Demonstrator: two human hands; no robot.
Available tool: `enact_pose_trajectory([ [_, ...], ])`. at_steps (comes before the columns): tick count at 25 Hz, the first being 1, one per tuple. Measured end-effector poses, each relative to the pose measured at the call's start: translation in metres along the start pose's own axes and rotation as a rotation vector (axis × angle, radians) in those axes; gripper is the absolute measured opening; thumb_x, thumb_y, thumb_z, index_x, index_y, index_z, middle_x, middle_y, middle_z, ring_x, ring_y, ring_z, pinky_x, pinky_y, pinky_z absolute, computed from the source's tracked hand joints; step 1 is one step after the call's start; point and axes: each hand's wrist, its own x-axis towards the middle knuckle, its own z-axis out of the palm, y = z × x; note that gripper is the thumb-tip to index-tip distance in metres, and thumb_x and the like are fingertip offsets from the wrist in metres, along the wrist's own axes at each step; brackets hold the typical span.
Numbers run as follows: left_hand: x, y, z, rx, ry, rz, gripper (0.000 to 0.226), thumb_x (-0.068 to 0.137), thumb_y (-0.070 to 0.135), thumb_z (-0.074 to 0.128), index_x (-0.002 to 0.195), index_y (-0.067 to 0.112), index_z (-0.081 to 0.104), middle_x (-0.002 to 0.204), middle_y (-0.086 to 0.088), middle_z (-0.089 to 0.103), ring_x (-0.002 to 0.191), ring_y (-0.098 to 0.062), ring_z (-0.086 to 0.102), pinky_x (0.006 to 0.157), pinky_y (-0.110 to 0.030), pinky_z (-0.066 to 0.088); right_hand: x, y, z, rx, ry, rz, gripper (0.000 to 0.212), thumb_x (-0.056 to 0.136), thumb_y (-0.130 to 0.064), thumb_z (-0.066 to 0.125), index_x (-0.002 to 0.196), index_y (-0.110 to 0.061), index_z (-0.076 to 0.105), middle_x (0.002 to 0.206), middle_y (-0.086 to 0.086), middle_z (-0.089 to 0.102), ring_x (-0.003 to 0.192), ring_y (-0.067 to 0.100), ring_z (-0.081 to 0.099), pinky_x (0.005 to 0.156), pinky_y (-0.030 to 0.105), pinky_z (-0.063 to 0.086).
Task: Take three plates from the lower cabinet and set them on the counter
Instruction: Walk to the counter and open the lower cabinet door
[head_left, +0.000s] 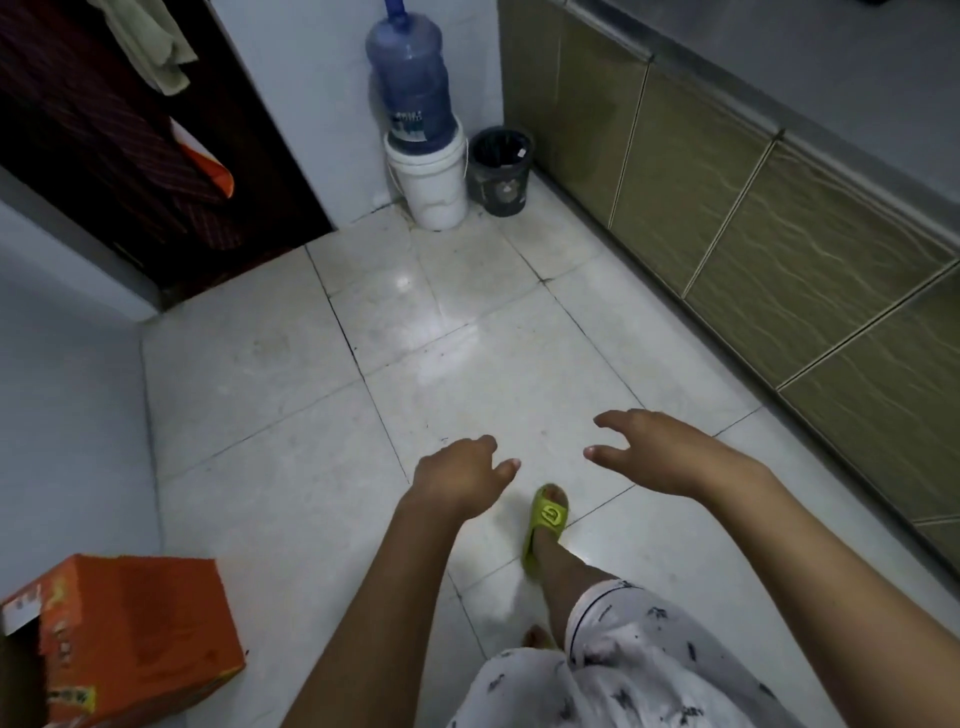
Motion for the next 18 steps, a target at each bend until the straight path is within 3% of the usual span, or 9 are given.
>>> enact_pose_trajectory([
  [11, 0.205, 0.086, -0.149, 0.249, 0.006, 0.25, 0.05, 0.098, 0.047, 0.032, 0.134, 0.014, 0.044, 0.134, -0.008, 0.056, 0.121, -0.026, 0.053, 0.096, -0.036, 0.043, 0.157, 0.061, -0.152, 0.218, 0.112, 0.199, 0.057, 0.091, -0.051, 0.046, 0.14, -0.023, 0.038, 0.143, 0.005, 0.047, 0.128, 0.024, 0.047, 0.103, 0.038, 0.041],
  [18, 0.315, 0.133, -0.215, 0.343, -0.045, 0.396, 0.05, 0.098, 0.047, 0.032, 0.135, 0.016, 0.044, 0.135, -0.007, 0.055, 0.123, -0.025, 0.053, 0.098, -0.035, 0.041, 0.217, 0.091, -0.212, 0.281, 0.169, 0.353, 0.057, 0.091, -0.051, 0.046, 0.14, -0.022, 0.038, 0.144, 0.005, 0.046, 0.131, 0.025, 0.044, 0.105, 0.039, 0.039],
])
